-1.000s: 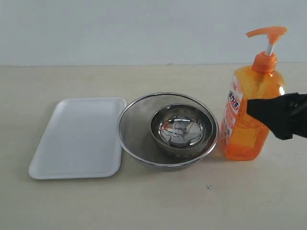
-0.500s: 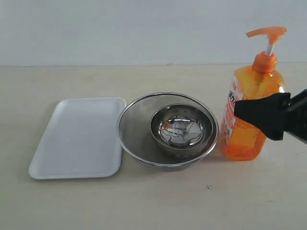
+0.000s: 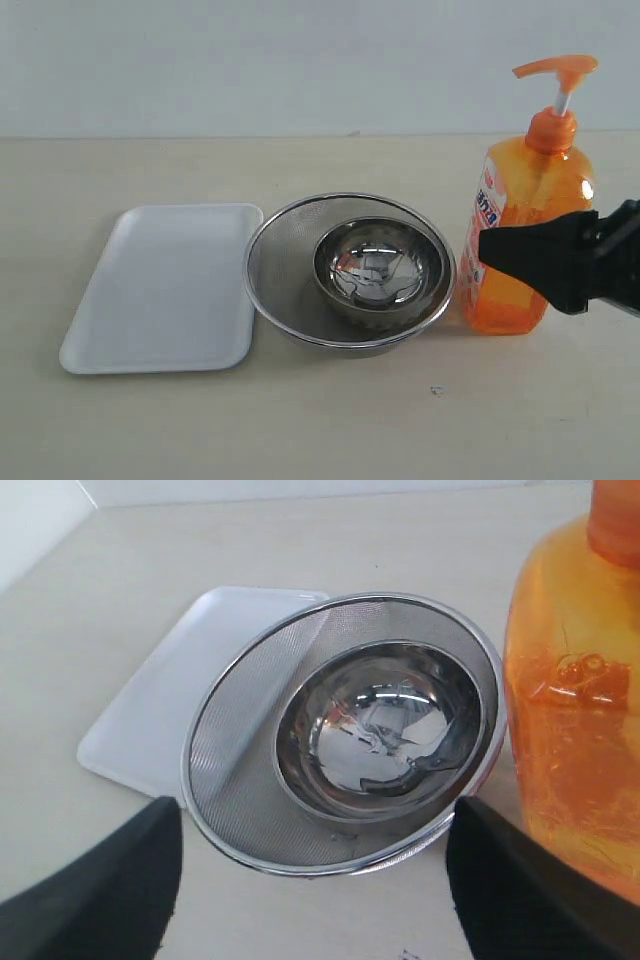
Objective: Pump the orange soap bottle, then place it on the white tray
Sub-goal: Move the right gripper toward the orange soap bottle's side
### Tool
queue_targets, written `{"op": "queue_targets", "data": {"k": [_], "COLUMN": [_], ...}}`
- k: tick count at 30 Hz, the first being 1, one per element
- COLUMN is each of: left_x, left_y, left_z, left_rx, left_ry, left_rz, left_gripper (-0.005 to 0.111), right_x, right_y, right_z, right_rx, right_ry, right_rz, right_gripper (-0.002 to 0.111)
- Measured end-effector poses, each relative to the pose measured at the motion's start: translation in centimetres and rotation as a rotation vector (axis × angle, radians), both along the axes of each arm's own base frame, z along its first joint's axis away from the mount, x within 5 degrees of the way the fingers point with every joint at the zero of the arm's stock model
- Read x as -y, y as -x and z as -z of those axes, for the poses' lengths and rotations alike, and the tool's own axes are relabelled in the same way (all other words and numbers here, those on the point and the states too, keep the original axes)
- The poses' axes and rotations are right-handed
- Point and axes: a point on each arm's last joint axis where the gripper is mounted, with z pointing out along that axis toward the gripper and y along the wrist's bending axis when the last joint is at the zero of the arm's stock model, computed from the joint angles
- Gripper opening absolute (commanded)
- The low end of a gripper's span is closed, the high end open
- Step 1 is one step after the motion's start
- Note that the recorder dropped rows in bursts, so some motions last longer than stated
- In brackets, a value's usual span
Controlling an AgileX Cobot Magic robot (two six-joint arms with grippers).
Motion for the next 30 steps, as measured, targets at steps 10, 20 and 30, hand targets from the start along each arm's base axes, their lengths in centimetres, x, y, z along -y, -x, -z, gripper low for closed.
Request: {"op": "queue_targets", "data": {"k": [10, 20, 30], "left_x": [0.0, 0.0, 0.0], "left_y": [0.0, 0.0, 0.0], "left_z": [0.0, 0.0, 0.0], "left_rx": [0.000, 0.000, 0.000], "left_ry": [0.000, 0.000, 0.000], "left_rz": [0.000, 0.000, 0.000], "left_gripper": [0.005, 0.005, 0.005], "right_x": [0.4, 0.6, 1.7], "right_y": [-0.2, -0.1, -0.2], "right_z": [-0.1, 0.3, 1.3], "right_rx": [0.008, -0.003, -0.073], "right_ry": [0.011, 0.073, 0.182], "right_rz": [0.060, 0.044, 0.140], "right_gripper": [0.067, 0.093, 0.070]}}
